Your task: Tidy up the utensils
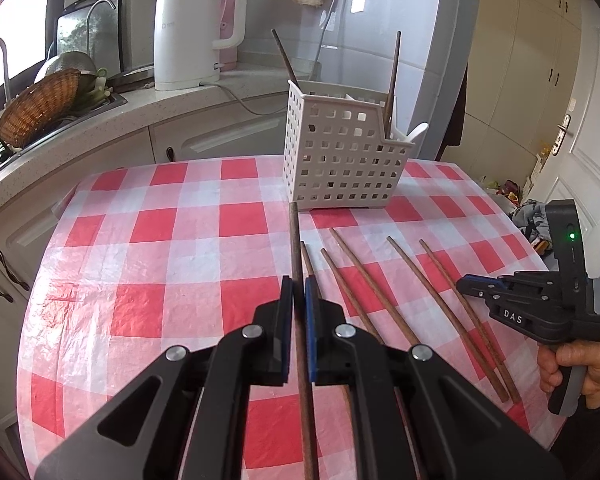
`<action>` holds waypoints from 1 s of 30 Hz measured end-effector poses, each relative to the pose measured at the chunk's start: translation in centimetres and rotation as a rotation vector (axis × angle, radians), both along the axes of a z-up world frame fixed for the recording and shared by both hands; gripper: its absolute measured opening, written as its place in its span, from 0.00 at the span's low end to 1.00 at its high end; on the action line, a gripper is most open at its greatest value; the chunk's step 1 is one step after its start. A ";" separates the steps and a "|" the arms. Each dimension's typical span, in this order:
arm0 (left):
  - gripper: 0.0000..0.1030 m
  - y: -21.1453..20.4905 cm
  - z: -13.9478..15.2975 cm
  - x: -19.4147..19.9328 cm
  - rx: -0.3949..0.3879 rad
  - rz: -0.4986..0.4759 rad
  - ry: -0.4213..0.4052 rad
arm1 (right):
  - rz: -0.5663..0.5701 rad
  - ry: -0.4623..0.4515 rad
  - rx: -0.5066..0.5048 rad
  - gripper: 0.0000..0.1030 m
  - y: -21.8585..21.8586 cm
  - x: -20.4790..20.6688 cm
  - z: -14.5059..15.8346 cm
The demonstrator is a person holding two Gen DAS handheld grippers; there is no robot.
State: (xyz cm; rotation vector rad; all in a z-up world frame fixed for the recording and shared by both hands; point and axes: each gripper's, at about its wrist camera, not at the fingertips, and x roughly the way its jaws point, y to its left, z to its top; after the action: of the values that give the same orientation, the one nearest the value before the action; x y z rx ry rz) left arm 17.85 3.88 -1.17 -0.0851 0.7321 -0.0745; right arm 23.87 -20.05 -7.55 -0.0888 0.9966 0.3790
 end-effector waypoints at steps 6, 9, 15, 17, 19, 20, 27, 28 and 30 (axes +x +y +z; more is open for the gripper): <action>0.06 0.0 0.0 0.0 -0.001 0.001 0.001 | -0.029 -0.027 0.033 0.10 -0.5 -0.5 0.9; 0.06 0.0 0.0 -0.1 0.000 -0.001 0.000 | -0.044 -0.037 0.048 0.23 -0.6 -0.4 1.0; 0.06 0.1 -0.2 -0.1 0.002 0.006 0.005 | -0.076 -0.100 0.034 0.53 -0.9 -0.7 2.1; 0.06 0.1 -0.2 -0.1 0.001 0.004 0.005 | -0.073 -0.098 0.020 0.52 -0.9 -0.5 1.9; 0.06 0.0 -0.3 0.1 0.004 0.002 0.007 | -0.053 -0.077 0.009 0.52 -0.7 -0.3 1.4; 0.06 0.0 -0.3 0.1 0.004 0.001 0.008 | -0.047 -0.066 0.000 0.51 -0.5 -0.2 1.1; 0.06 -0.1 -0.1 0.2 0.007 0.000 0.003 | -0.021 -0.014 -0.061 0.27 0.2 0.6 -1.1; 0.06 -0.1 0.0 0.2 0.008 0.000 0.002 | -0.012 -0.014 -0.064 0.25 0.3 0.6 -1.0; 0.06 0.0 0.1 0.2 0.007 0.001 0.000 | 0.010 -0.011 -0.058 0.14 0.5 0.5 -0.8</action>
State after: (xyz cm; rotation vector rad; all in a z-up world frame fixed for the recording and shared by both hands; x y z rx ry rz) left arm 18.06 3.84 -1.10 -0.0791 0.7321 -0.0708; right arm 24.40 -19.54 -8.38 -0.1477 0.9964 0.3584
